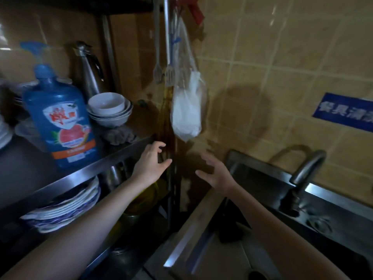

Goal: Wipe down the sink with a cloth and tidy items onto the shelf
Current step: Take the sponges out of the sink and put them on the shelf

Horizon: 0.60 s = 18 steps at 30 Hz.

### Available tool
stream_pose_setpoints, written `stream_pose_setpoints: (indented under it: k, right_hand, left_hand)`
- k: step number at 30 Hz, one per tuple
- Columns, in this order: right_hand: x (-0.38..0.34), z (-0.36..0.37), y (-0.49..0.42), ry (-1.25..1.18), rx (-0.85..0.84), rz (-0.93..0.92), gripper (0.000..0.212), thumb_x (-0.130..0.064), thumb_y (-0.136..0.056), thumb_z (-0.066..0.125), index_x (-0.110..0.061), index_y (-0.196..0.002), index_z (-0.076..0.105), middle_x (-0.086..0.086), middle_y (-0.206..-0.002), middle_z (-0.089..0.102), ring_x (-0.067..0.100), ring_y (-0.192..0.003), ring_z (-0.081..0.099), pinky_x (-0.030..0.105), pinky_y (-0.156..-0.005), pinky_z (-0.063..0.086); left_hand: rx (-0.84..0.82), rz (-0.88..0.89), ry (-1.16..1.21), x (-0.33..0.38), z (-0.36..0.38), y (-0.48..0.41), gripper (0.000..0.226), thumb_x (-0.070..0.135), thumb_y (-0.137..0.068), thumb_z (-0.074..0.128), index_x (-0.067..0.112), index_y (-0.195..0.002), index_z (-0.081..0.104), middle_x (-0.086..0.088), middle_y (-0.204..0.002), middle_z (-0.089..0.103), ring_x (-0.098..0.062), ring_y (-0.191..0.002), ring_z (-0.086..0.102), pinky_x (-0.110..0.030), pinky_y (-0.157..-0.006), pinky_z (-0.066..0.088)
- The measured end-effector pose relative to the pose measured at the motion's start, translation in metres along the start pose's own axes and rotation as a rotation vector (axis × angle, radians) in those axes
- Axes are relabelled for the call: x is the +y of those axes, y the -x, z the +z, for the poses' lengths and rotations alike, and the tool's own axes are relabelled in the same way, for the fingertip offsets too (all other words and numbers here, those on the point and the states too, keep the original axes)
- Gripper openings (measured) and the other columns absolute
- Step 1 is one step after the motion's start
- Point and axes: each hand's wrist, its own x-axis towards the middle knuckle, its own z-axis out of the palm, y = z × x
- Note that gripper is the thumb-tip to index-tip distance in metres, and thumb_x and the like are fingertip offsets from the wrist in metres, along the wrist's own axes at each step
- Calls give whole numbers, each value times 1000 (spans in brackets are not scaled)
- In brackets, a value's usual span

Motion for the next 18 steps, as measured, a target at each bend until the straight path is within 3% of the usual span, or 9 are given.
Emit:
stream_pose_setpoints:
  k: [5,9,12,15,18]
  right_hand:
    - [40,-15,17,33,88,95,66,-21,-85,69,-27,-143,38,-4,-142,47,12,-131,42,25,-101,38]
    - [76,-22,43,35,153,188,65,-14,-84,69,-24,-142,40,2,-142,49,21,-129,48,43,-104,46]
    - [107,-24,71,8,222,288,63,-13,-83,70,-21,-140,43,3,-137,53,21,-126,51,43,-104,45]
    - [134,-27,99,-39,294,403,63,-11,-82,71,-18,-139,45,5,-136,54,18,-126,50,30,-101,43]
    - [162,-33,121,-88,329,484,61,-6,-84,68,-15,-139,45,5,-133,53,-7,-106,54,7,-81,41]
  left_hand:
    - [-145,43,-6,3,48,-10,46,30,-83,67,21,-123,47,5,-105,46,-17,-95,54,-32,-76,48]
    - [-251,57,21,4,98,-10,41,31,-84,65,25,-121,47,7,-106,45,-9,-87,52,-22,-68,43]
    - [-347,69,35,11,139,0,38,32,-86,63,28,-120,46,11,-107,45,-6,-88,50,-22,-67,45]
    - [-476,86,74,20,176,11,37,32,-87,62,27,-120,47,9,-108,45,-10,-92,51,-28,-74,48]
    - [-546,103,81,26,209,21,35,32,-87,62,26,-119,47,7,-109,48,-12,-93,54,-26,-71,48]
